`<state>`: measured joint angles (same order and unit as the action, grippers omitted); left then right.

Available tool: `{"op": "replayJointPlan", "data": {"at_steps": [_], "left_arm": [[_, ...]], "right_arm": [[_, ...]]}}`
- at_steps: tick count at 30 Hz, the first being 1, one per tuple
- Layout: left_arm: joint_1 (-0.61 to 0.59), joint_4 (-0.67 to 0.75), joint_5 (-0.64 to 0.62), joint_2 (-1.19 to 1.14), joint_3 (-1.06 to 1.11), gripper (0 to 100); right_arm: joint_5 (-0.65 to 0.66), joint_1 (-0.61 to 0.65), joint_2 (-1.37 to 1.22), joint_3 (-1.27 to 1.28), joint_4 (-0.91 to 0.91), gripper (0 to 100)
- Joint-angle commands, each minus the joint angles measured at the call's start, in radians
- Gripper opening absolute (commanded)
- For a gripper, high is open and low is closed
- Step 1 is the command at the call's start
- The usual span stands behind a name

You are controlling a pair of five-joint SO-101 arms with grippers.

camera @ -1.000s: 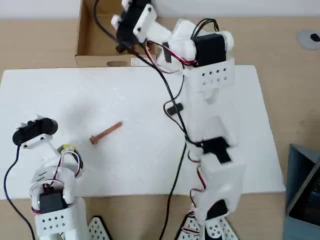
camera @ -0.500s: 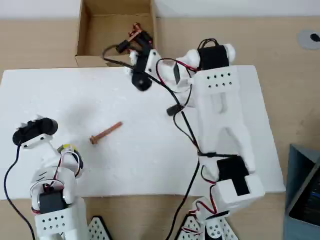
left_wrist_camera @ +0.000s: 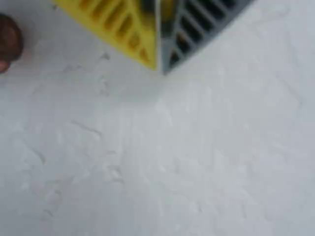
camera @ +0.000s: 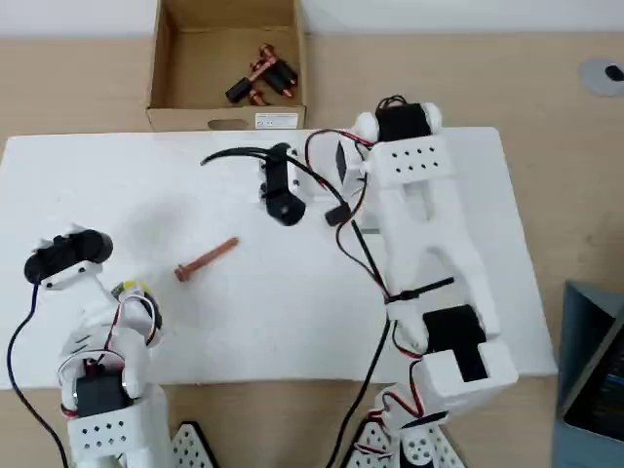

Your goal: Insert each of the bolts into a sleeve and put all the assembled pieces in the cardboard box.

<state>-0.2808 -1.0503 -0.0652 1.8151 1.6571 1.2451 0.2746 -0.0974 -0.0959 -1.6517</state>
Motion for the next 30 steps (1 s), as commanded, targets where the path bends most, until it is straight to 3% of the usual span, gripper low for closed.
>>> {"op": "replayJointPlan", "data": {"at_steps": [1, 6, 30], "left_arm": [[-0.014, 0.011, -0.005, 0.008, -0.009, 0], [-0.014, 0.011, -0.005, 0.008, -0.009, 0], [-0.014, 0.011, -0.005, 0.008, -0.009, 0]], "right_arm": [[0.017, -0.012, 0.058, 0.047, 0.063, 15.4], [0.018, -0.013, 0.058, 0.087, 0.146, 20.6], [0.103, -0.013, -0.251, 0.084, 0.374, 20.3]]}}
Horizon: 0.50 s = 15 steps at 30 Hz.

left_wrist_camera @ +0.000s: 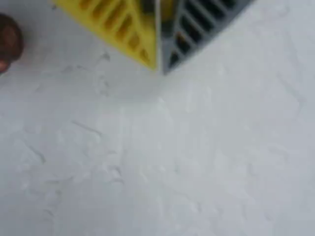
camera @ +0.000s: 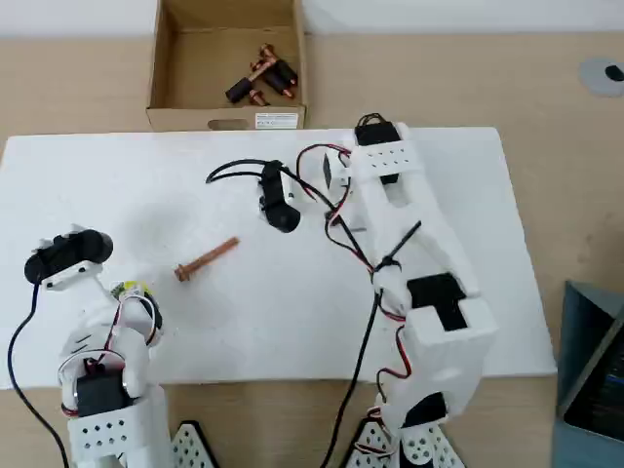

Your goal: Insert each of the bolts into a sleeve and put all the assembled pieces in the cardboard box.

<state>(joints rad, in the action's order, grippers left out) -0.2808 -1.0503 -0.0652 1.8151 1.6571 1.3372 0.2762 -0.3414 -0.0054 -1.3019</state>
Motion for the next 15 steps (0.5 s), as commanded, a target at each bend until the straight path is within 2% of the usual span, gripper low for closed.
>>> {"op": "replayJointPlan", "data": {"at_steps": [1, 8, 15], "left_arm": [[-0.014, 0.011, -0.005, 0.008, -0.009, 0], [-0.014, 0.011, -0.005, 0.008, -0.009, 0], [-0.014, 0.011, -0.005, 0.008, -0.009, 0]], "right_arm": [[0.011, -0.013, -0.018, -0.007, 0.031, 20.3], [0.031, -0.013, -0.076, -0.013, 0.032, 19.5], [0.031, -0.013, -0.124, -0.03, 0.026, 2.4]]}}
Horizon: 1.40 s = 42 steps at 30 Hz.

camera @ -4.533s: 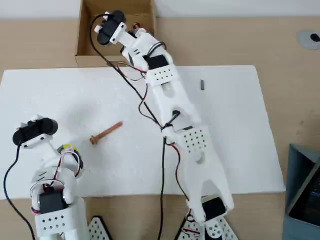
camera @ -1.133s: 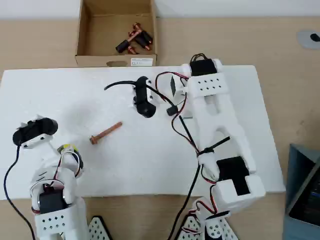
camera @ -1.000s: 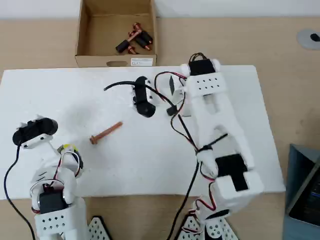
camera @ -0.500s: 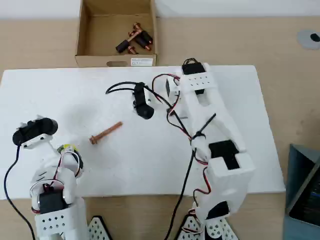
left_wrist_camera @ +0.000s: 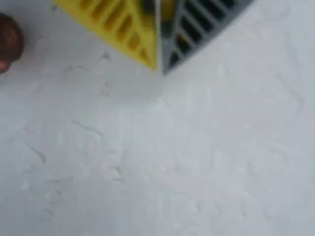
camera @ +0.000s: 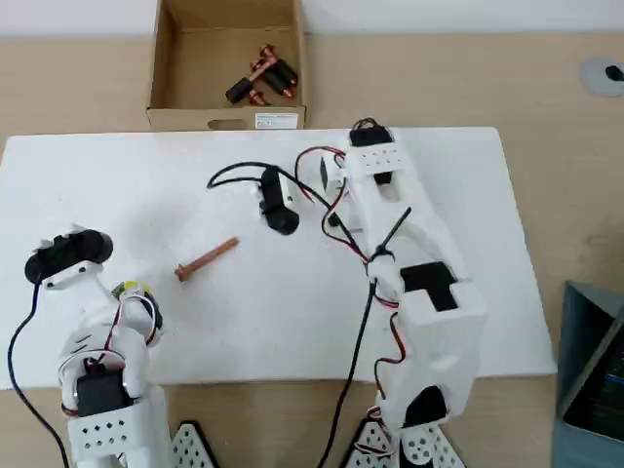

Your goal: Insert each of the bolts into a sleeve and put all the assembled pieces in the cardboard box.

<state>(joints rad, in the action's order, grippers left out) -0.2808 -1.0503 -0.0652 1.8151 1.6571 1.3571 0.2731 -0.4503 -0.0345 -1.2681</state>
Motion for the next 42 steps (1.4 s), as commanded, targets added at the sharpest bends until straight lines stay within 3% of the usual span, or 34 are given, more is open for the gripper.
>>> {"op": "replayJointPlan", "data": {"at_steps": [1, 7, 15, 30, 42], "left_arm": [[-0.014, 0.011, -0.005, 0.008, -0.009, 0], [-0.014, 0.011, -0.005, 0.008, -0.009, 0], [-0.011, 0.012, -0.002, 0.008, -0.009, 0], [-0.008, 0.012, -0.002, 0.008, -0.009, 0], [-0.006, 0.012, 0.0, 0.008, -0.009, 0]], "right_arm": [[0.011, -0.01, -0.015, -0.001, -0.008, 0.9], [-0.003, -0.015, -0.01, -0.022, -0.026, 1.2], [-0.157, -0.015, 0.087, -0.232, -0.258, 1.2], [-0.592, -0.021, 0.481, -0.321, -0.462, 1.2], [-0.968, -0.26, 0.722, -0.271, -0.512, 1.2]]}}
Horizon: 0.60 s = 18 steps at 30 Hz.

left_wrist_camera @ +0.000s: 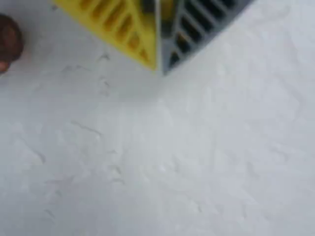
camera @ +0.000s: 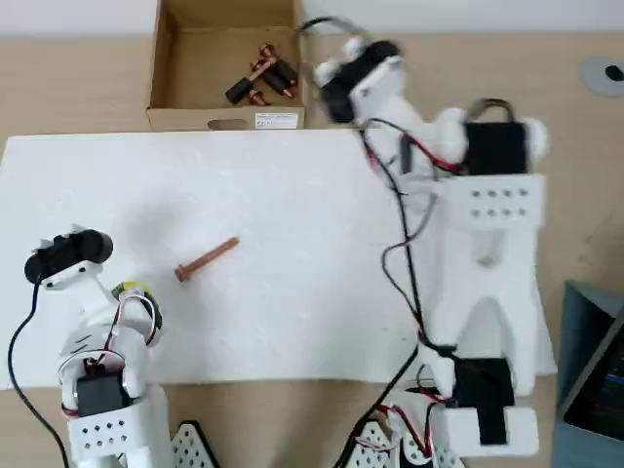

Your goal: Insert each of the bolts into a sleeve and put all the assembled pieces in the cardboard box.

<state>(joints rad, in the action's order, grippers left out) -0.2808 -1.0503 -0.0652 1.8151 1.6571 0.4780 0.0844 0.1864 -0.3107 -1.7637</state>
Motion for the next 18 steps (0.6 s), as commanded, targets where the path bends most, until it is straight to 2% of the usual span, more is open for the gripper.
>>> {"op": "replayJointPlan", "data": {"at_steps": [1, 8, 11, 18], "left_arm": [[-0.006, 0.012, 0.0, 0.008, -0.009, 0], [-0.006, 0.015, 0.0, 0.008, -0.011, 0], [-0.006, 0.009, 0.003, 0.004, -0.066, 0], [-0.005, -0.097, 0.107, 0.002, -0.215, 1]], "right_arm": [[-0.121, -0.093, 0.105, 0.033, -0.017, 1.2], [-0.331, -0.193, 0.302, 0.263, -0.003, 1.0], [-0.379, -0.226, 0.397, 0.387, 0.04, 1.0], [-0.428, -0.325, 0.631, 0.714, 0.161, 0.9]]}}
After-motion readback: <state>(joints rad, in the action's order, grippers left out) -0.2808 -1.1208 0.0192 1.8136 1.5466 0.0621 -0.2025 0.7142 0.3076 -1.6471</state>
